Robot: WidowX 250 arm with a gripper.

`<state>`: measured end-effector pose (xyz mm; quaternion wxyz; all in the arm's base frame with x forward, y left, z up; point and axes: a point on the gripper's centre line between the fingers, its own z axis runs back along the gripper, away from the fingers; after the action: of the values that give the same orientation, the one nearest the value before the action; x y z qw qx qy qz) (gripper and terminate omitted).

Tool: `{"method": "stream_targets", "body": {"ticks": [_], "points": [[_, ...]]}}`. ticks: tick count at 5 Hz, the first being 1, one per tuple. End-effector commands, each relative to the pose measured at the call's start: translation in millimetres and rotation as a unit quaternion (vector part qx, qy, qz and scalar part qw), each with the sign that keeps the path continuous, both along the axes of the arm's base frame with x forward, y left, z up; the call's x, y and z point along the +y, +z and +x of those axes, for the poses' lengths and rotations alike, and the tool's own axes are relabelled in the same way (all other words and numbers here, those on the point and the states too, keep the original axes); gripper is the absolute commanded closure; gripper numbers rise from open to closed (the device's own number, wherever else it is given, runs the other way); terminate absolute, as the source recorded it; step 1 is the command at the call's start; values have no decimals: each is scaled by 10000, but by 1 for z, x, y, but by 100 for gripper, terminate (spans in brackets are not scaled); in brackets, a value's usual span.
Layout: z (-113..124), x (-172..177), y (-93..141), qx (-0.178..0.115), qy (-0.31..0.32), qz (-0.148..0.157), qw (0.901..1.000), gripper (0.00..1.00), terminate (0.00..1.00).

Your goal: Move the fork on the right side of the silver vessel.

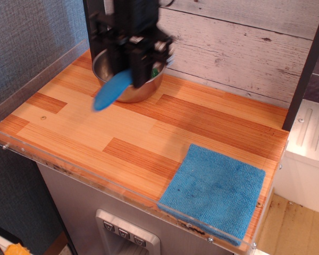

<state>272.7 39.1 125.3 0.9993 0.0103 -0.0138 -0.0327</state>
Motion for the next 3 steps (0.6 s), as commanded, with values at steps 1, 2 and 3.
{"method": "stream_targets", "body": {"ticks": [1,2,3], "points": [[-21,103,-13,-157,239,571,9980,100,0],[-27,138,-23,-140,687,606,9957,100,0],[-28,158,-41,-58,1194,530,9914,100,0]]}}
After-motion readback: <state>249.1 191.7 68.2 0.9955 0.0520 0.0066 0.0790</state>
